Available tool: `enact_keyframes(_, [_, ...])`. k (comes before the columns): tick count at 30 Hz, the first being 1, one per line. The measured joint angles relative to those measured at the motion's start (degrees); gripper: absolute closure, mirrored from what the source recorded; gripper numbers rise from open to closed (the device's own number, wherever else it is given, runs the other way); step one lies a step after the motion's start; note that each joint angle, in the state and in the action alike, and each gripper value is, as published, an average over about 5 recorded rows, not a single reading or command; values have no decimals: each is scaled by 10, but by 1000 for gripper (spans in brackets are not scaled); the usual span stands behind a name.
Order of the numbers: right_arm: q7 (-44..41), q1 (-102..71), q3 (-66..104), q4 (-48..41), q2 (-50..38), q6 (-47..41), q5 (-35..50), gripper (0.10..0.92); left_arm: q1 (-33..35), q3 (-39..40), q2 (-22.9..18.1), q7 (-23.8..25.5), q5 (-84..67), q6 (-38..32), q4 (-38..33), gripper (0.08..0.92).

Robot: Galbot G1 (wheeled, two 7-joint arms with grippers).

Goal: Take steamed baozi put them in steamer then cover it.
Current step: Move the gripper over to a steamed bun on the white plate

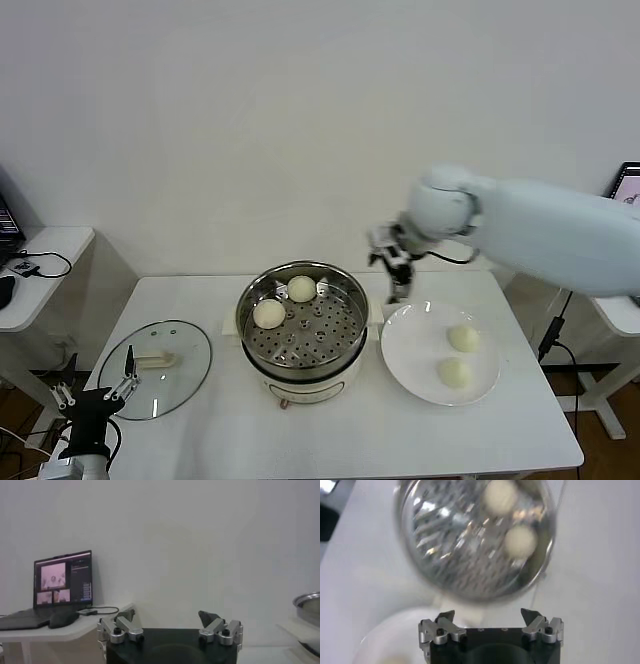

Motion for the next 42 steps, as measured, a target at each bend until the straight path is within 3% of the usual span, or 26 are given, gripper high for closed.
enact_keyframes(8, [-14,-63,21,41,-126,42,-77,203,-1,4,-3,0,5,-1,6,177])
enact_keyframes(16, [-7,-190,98,46,-181,62,-135,202,-1,4,-4,1,7,2,6,177])
enact_keyframes(29, [20,-382,223,12,-186,73,-192,203,3,-5,-4,1,7,2,8,177])
enact_keyframes(42, [44,-450,273,-52,-142,82,-216,203,2,-9,-4,1,6,0,12,177])
